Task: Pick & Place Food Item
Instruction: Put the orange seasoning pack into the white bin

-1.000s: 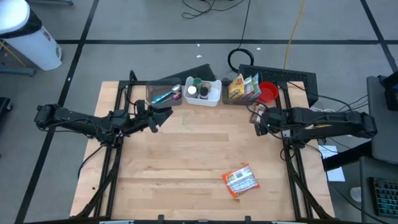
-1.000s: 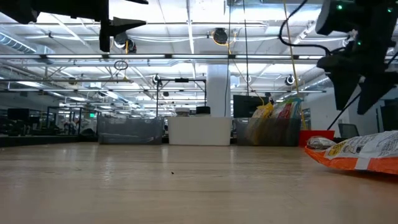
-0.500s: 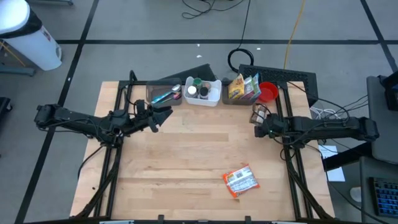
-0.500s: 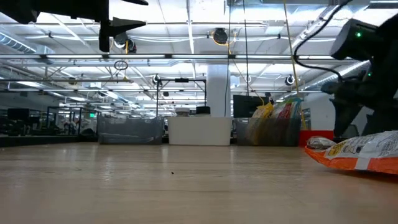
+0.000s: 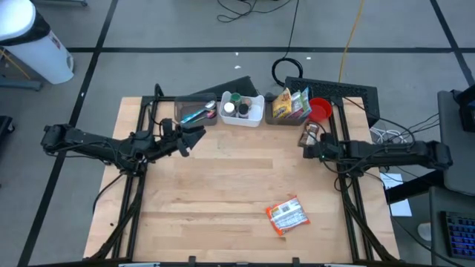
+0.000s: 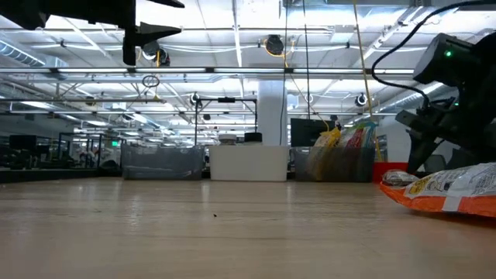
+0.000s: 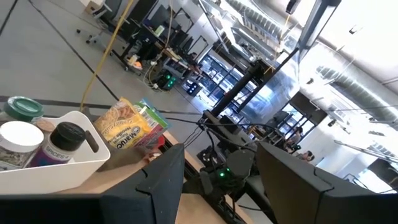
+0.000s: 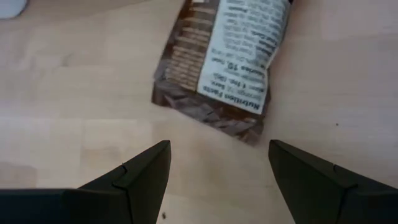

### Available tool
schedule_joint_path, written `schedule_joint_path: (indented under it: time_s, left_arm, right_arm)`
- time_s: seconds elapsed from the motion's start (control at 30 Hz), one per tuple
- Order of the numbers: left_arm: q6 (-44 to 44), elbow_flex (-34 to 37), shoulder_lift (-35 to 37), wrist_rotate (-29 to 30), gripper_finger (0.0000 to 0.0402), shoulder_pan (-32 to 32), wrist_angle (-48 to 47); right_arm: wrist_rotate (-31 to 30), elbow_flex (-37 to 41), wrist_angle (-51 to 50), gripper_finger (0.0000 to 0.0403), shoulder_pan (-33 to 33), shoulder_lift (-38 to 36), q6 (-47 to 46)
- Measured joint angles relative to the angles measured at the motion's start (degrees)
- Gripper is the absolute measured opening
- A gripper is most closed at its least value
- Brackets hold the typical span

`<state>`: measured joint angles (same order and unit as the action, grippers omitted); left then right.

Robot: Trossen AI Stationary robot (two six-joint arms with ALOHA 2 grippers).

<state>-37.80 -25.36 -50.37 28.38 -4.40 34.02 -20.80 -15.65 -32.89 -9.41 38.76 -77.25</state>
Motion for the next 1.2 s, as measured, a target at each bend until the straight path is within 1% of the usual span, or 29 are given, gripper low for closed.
schedule_joint_path:
  time_s: [0.13,0.27,0.33,0.8,0.93,1.07,1.13,1.2]
  left_arm:
    - [0.0,0.0,0.0,0.2,0.0207,0.3,0.0]
    - [0.0,0.0,0.0,0.2,0.0207,0.8,0.0]
    - [0.0,0.0,0.0,0.2,0.0207,1.2,0.0]
    - [0.0,0.0,0.0,0.2,0.0207,1.9,-0.1]
    - [0.0,0.0,0.0,0.2,0.0207,1.9,-0.2]
    - [0.0,0.0,0.0,0.2,0.0207,1.9,-0.3]
    - [0.0,0.0,0.0,0.2,0.0207,1.9,-0.2]
    - [0.0,0.0,0.0,0.2,0.0207,1.9,-0.2]
  right_arm:
    - [-0.2,1.8,4.0,0.0260,-1.7,-0.1,0.0]
    - [0.1,3.5,9.9,0.0240,-3.4,0.0,0.1]
    - [1.2,4.0,11.7,0.0226,-4.4,0.0,0.9]
    - [5.6,4.2,11.7,0.0128,-8.9,0.0,4.5]
    - [6.1,4.2,11.7,0.0093,-9.4,0.0,4.6]
    - [7.6,4.2,12.5,0.0042,-9.4,0.1,4.6]
    - [8.7,4.3,15.0,0.0014,-9.4,0.1,5.7]
    - [9.4,4.3,18.4,0.0006,-9.4,0.0,6.7]
